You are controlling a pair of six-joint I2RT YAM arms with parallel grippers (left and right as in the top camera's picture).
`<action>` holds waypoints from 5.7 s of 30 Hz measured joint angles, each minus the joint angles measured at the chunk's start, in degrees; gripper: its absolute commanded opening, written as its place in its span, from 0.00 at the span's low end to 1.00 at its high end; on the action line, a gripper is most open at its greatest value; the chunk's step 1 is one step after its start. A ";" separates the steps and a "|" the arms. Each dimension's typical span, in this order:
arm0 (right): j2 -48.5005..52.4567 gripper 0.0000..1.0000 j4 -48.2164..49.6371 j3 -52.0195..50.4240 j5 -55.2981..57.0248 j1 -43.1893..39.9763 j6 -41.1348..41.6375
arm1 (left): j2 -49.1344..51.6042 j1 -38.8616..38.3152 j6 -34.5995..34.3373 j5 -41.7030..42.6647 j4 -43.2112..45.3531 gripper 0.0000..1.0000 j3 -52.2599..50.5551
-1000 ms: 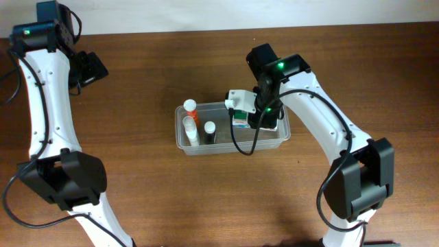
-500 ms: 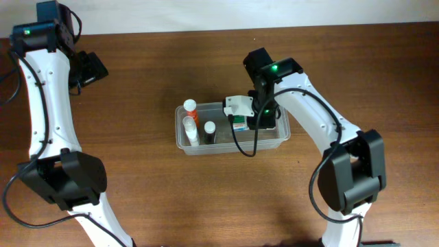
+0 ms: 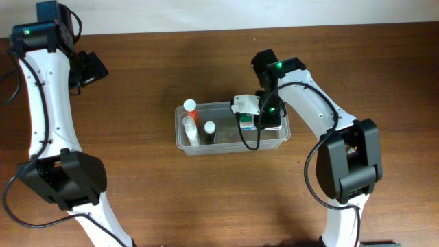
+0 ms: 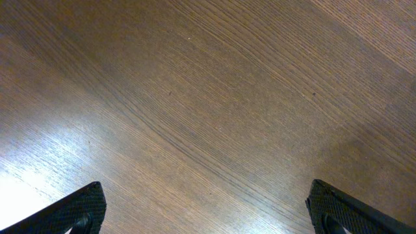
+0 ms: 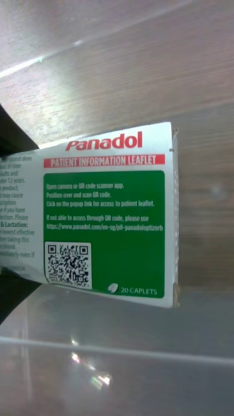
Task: Pack container
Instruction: 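Lift the Panadol box and carry it over the container, then lower the Panadol box flat into the container and release it, then move the right gripper to the yellow-capped bottle and descend on it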
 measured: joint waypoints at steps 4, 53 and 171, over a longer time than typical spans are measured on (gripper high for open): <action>0.02 0.49 0.33 0.00 -0.52 -0.26 -0.04 | 0.00 0.00 0.00 0.00 0.02 0.99 0.00; -3.23 0.04 17.42 -13.20 -2.16 0.26 85.26 | 0.00 0.00 0.00 0.00 0.02 0.99 0.00; -8.59 0.72 18.64 -27.65 9.03 -42.47 84.89 | 0.00 0.00 0.00 0.00 0.00 0.99 0.00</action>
